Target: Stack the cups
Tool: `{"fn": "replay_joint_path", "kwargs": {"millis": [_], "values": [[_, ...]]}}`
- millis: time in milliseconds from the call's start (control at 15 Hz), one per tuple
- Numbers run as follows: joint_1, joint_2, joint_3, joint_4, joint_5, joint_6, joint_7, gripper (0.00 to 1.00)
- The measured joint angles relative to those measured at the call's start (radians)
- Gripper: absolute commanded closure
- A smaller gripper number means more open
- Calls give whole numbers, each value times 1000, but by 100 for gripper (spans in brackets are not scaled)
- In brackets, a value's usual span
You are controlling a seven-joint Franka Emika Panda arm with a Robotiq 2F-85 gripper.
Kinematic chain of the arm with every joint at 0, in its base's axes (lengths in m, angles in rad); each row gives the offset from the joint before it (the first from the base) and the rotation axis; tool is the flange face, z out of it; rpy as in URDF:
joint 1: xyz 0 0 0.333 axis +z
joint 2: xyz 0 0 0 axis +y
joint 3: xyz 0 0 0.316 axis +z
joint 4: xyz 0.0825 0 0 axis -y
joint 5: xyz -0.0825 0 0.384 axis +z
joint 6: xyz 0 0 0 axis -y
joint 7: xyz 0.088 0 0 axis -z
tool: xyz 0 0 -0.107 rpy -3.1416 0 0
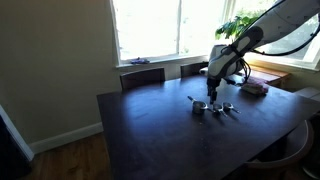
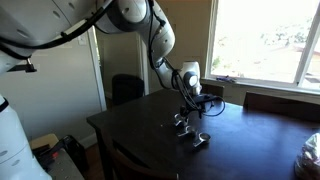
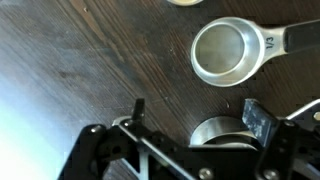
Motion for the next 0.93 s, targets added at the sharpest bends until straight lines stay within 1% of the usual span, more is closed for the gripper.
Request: {"fn": "replay_joint_path", "kwargs": {"millis": [200,600,933], "values": [[7,0,-5,15,3,-30,16,0],[7,1,-5,15,4,-31,18,0],[-19,9,-5,13,4,-30,-16,0]]}}
